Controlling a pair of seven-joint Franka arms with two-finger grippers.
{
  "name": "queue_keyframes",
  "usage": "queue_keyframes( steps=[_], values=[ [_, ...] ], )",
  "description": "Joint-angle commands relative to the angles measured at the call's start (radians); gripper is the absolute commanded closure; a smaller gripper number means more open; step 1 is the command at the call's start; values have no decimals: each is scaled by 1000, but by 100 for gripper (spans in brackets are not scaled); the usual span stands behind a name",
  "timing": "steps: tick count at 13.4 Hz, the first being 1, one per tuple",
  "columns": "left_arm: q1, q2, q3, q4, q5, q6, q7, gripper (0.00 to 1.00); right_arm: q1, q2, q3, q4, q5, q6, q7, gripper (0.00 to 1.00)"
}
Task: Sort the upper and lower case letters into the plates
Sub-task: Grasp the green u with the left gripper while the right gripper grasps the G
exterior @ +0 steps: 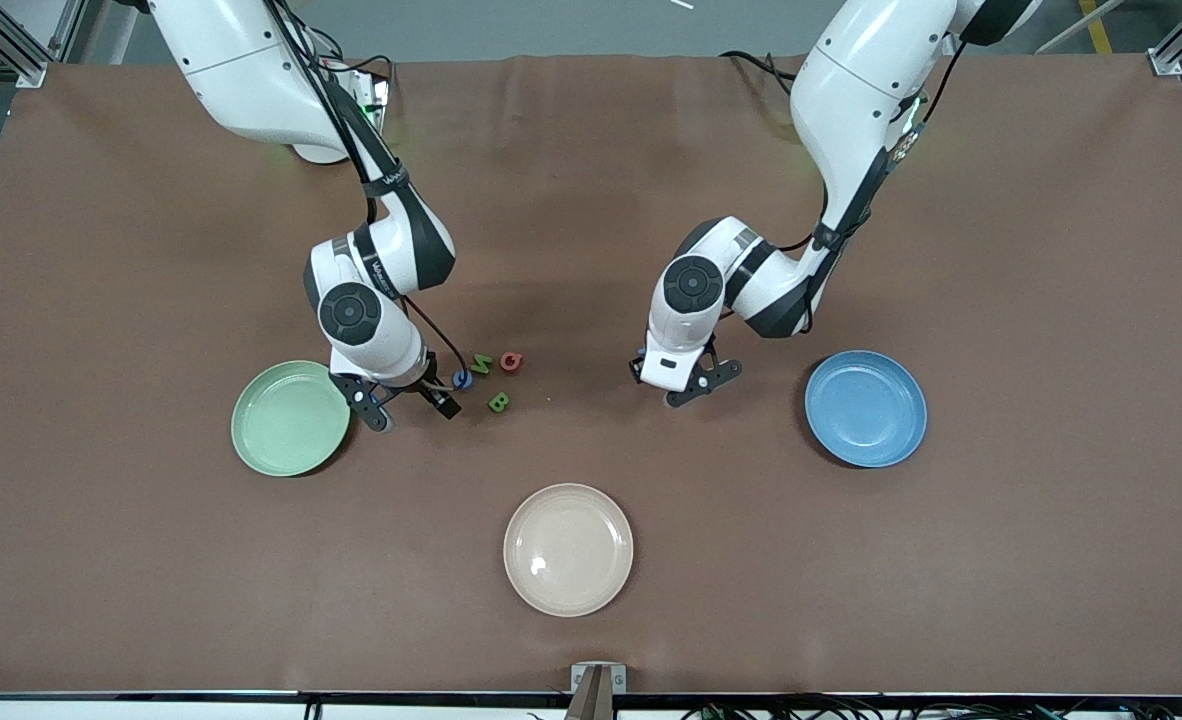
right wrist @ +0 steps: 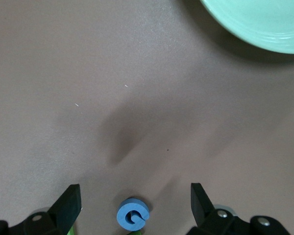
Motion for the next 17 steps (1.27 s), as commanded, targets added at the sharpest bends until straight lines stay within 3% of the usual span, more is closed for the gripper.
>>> queue_keyframes(
  steps=[1, 6, 10, 13, 15, 17],
  values=[
    [-6, 5, 5, -8, 17, 22, -23, 32, 17, 14, 1, -2, 15, 1, 47, 2],
    [-6, 20, 6, -8, 20, 75, -39, 40, 52, 38, 1, -3, 15, 27, 108, 3],
    [-6, 19, 6, -10, 20, 75, -40, 60, 60, 58, 1, -3, 16, 53, 128, 6],
    [-6, 19, 8, -10, 20, 75, -40, 69, 72, 68, 2, -3, 16, 56, 145, 10],
    [-6, 19, 8, -11, 20, 75, -40, 82, 73, 68, 2, -2, 16, 56, 147, 14],
    [-1, 5, 8, -13, 21, 69, -40, 85, 81, 68, 2, -3, 16, 56, 151, 14]
  ],
)
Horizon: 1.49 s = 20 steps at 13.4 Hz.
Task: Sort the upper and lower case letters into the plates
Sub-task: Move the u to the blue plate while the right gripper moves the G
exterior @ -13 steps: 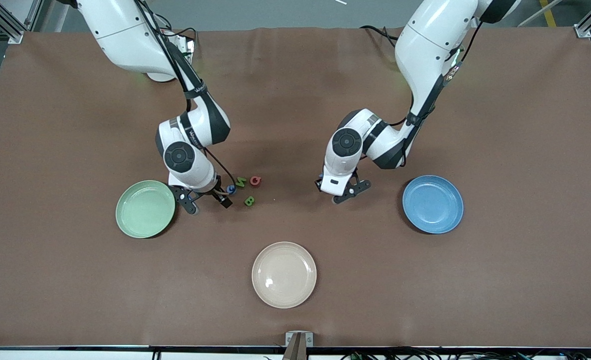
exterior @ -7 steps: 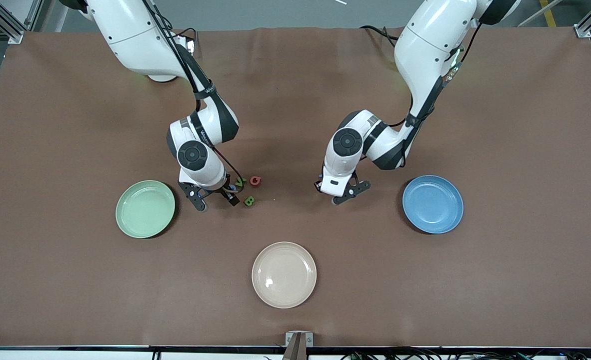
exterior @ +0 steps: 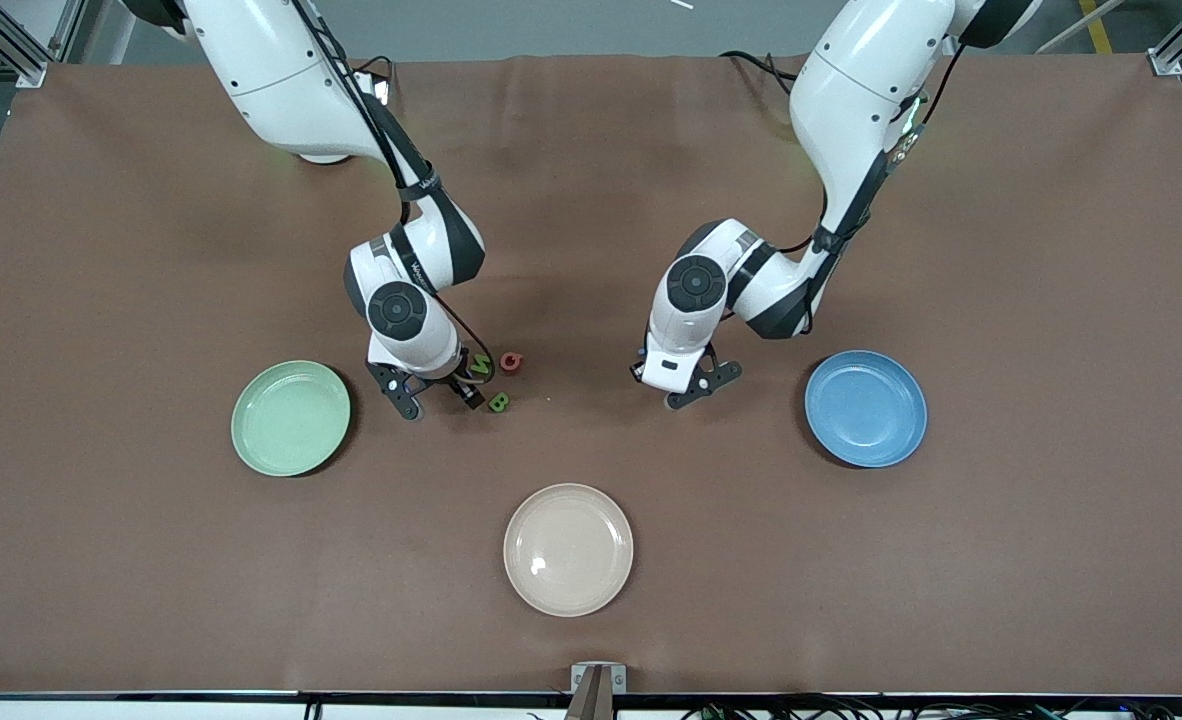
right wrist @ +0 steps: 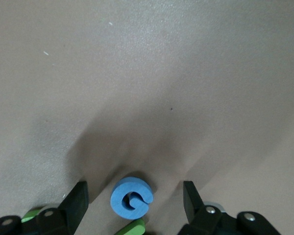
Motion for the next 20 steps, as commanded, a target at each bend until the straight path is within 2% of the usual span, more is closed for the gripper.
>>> queue_keyframes(
  steps=[1, 4, 7, 9, 10, 12, 15, 18, 20],
  values=[
    [5, -22, 5, -11, 23, 13, -22, 86, 14, 0, -3, -3, 16, 8, 24, 17],
    [51, -125, 2, -13, 27, -109, 13, 86, 21, 0, -3, -3, 16, 8, 24, 29],
    [124, -222, 1, -37, 27, -253, 173, 86, 18, 0, -3, -1, 16, 7, 24, 63],
    [196, -288, 1, -113, 31, -245, 279, 86, 17, 0, -3, 1, 16, 4, 24, 91],
    [239, -323, 1, -158, 32, -226, 344, 86, 12, -2, -4, 2, 16, -2, 22, 97],
    [336, -371, -1, -232, 35, -205, 514, 86, 4, -16, -6, 10, 16, -15, 5, 100],
    [451, -362, 1, -296, 37, -108, 682, 85, -55, -72, -7, 31, 11, -140, -106, 100],
    [512, -323, 2, -310, 37, -82, 838, 85, -138, -147, -9, 22, 11, -240, -293, 100],
    [557, -305, 2, -319, 38, -47, 908, 85, -221, -187, -9, -4, 11, -260, -440, 100]
  ],
)
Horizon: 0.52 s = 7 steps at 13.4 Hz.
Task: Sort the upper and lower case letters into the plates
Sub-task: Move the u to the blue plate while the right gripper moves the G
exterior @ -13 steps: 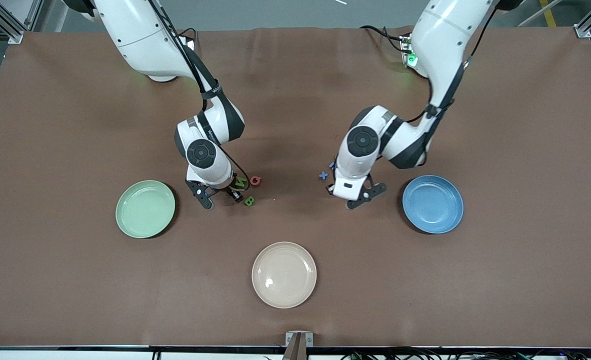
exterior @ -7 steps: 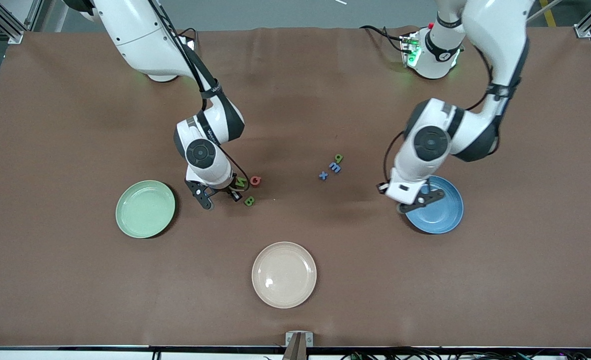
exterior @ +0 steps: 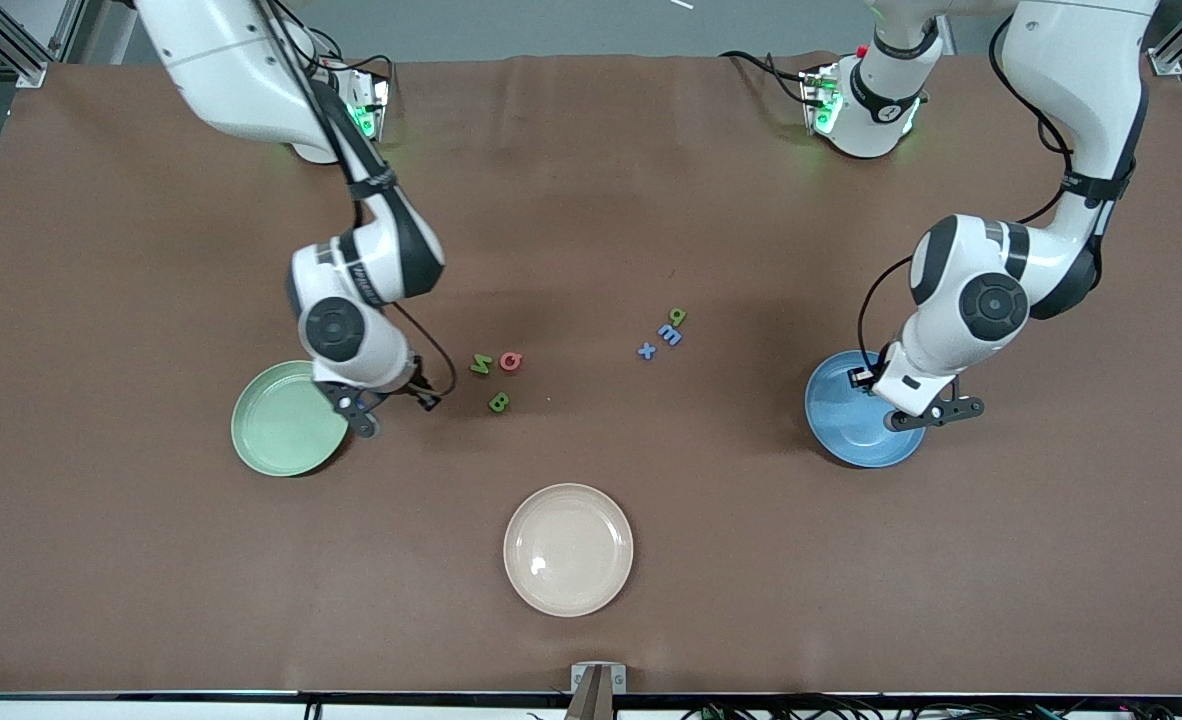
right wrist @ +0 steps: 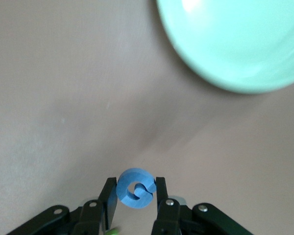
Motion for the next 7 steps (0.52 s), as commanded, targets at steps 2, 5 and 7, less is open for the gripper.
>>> queue_keyframes(
  steps=[2, 5, 7],
  values=[
    [53, 24, -7, -24, 47, 65, 84, 85, -160, -101, 16, -106, 11, -8, -297, 100],
    [67, 54, -9, -23, 95, 108, 86, 84, -261, -120, 16, -158, 11, 10, -494, 100],
    [65, 76, -7, -23, 95, 151, 84, 84, -303, -121, 18, -235, 13, 117, -575, 100]
  ],
)
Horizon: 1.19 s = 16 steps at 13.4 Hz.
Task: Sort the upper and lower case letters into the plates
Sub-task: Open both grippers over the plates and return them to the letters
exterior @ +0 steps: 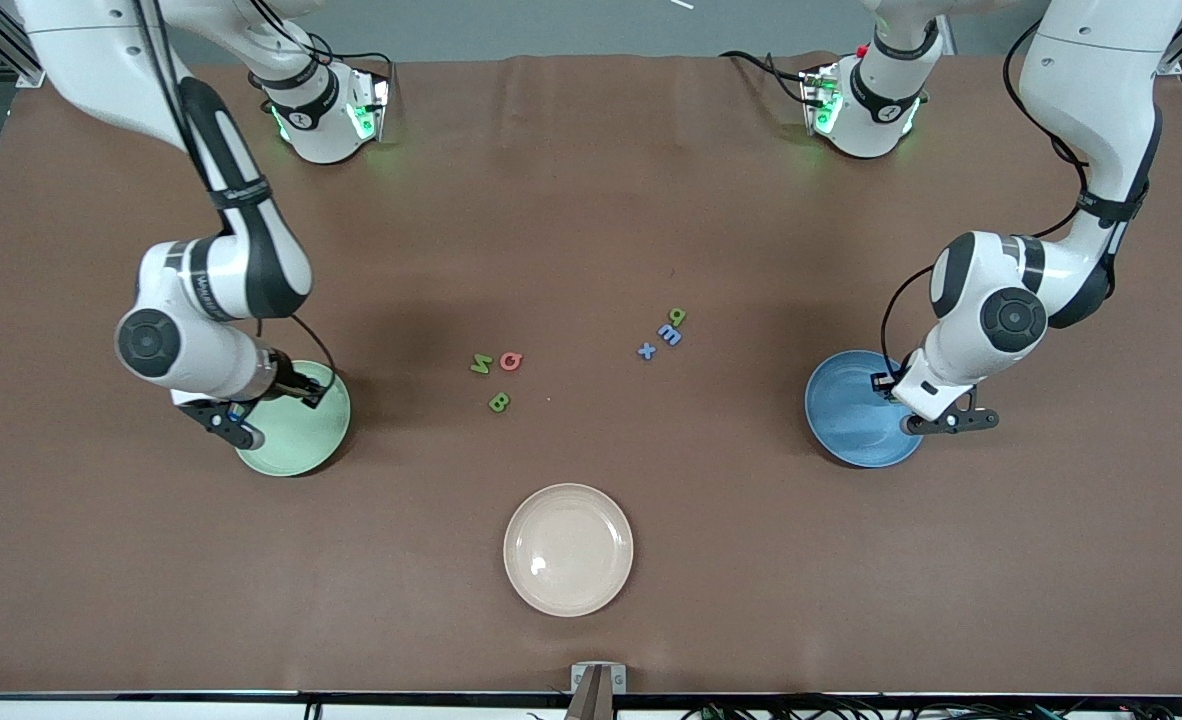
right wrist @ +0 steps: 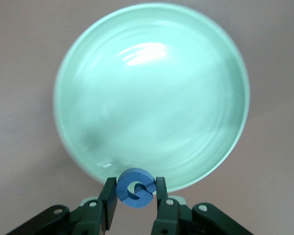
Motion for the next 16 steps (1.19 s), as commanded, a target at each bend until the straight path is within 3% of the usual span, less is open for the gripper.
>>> queue_keyframes(
  steps=[1, 6, 12, 16],
  values=[
    [5, 21, -7, -5, 18, 52, 9, 84, -48, -40, 22, -147, 16, 149, -97, 100],
    [4, 25, -7, -8, 18, 58, 9, 82, -50, -16, 24, -169, 17, 220, -108, 100],
    [4, 30, -7, -10, 19, 58, 9, 72, -50, 36, 24, -160, 17, 268, -111, 100],
    [4, 33, -7, -8, 19, 58, 9, 70, -50, 44, 24, -159, 17, 260, -109, 95]
  ],
)
